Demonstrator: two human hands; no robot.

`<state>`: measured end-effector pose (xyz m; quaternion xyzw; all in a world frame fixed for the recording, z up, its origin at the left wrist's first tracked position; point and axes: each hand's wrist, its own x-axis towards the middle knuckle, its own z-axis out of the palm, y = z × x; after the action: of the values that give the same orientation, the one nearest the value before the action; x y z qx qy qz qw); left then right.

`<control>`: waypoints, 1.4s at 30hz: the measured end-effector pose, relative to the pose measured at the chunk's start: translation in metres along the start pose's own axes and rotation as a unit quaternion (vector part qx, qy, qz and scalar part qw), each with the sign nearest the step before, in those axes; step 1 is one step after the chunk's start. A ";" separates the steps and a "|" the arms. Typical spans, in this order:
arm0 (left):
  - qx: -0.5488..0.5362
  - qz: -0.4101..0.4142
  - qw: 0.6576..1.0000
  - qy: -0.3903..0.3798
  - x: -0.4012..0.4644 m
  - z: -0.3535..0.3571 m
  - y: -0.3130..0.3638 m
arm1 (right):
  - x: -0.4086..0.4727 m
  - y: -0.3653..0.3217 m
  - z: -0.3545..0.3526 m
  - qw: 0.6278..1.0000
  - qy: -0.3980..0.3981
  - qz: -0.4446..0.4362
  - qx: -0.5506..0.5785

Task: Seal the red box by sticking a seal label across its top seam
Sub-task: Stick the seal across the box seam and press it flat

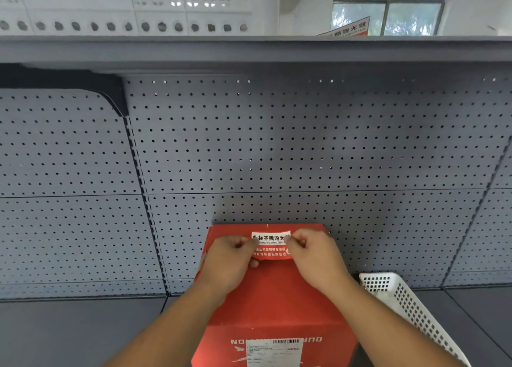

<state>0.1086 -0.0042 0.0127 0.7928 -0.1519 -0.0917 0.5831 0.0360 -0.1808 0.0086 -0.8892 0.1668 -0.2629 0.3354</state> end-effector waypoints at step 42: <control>0.404 0.109 0.908 0.017 0.029 0.011 -0.015 | 0.015 0.007 0.018 0.970 -0.090 -0.010 -0.224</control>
<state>0.1343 -0.0203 -0.0046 0.9407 -0.2512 0.0553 0.2213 0.0574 -0.1837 -0.0031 -0.9632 0.1819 -0.1409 0.1389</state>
